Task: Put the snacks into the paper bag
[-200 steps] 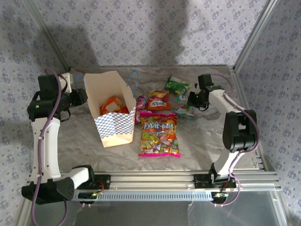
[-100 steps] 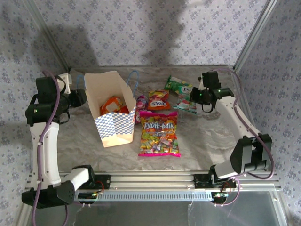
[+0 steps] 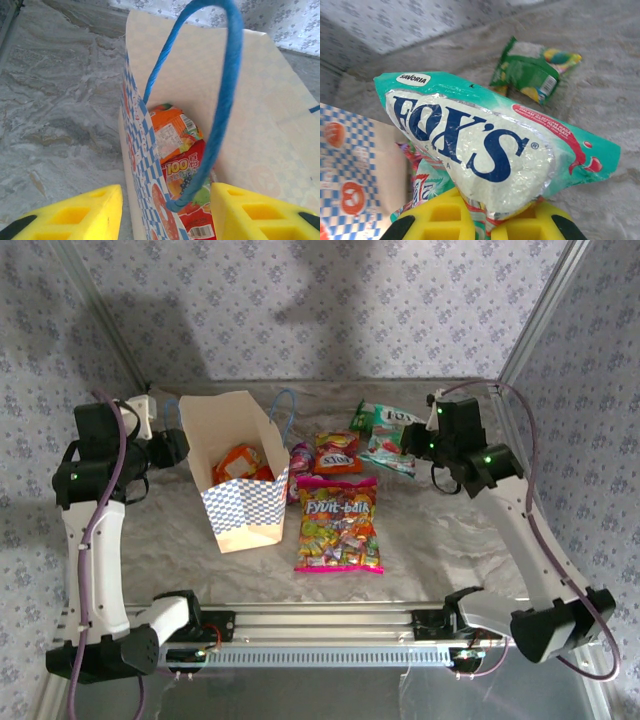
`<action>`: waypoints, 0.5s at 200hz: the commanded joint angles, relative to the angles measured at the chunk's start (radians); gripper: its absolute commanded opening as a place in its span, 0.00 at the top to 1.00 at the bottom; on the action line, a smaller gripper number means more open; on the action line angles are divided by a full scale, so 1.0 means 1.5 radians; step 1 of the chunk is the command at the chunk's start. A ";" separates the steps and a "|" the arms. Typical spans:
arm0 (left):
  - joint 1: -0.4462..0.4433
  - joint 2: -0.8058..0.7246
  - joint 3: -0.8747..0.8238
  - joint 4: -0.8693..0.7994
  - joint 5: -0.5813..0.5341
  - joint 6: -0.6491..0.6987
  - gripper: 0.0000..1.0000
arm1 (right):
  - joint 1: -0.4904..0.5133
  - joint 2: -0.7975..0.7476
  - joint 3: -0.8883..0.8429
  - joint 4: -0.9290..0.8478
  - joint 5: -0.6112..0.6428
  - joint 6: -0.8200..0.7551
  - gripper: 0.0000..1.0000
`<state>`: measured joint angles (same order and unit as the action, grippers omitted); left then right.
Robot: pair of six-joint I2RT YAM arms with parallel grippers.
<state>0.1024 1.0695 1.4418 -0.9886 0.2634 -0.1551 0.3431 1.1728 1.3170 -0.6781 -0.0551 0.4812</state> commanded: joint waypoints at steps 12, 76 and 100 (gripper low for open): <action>-0.003 -0.005 0.038 0.005 0.022 0.009 0.50 | 0.039 -0.027 0.063 0.024 0.037 0.041 1.00; -0.003 0.002 0.042 0.020 0.026 0.000 0.50 | 0.169 0.028 0.178 0.085 0.085 0.072 1.00; -0.003 -0.001 0.044 0.034 0.035 -0.009 0.50 | 0.214 0.058 0.230 0.104 0.126 0.067 1.00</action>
<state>0.1024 1.0695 1.4769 -0.9817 0.2813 -0.1585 0.6128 1.2343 1.5692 -0.6102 0.0437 0.5697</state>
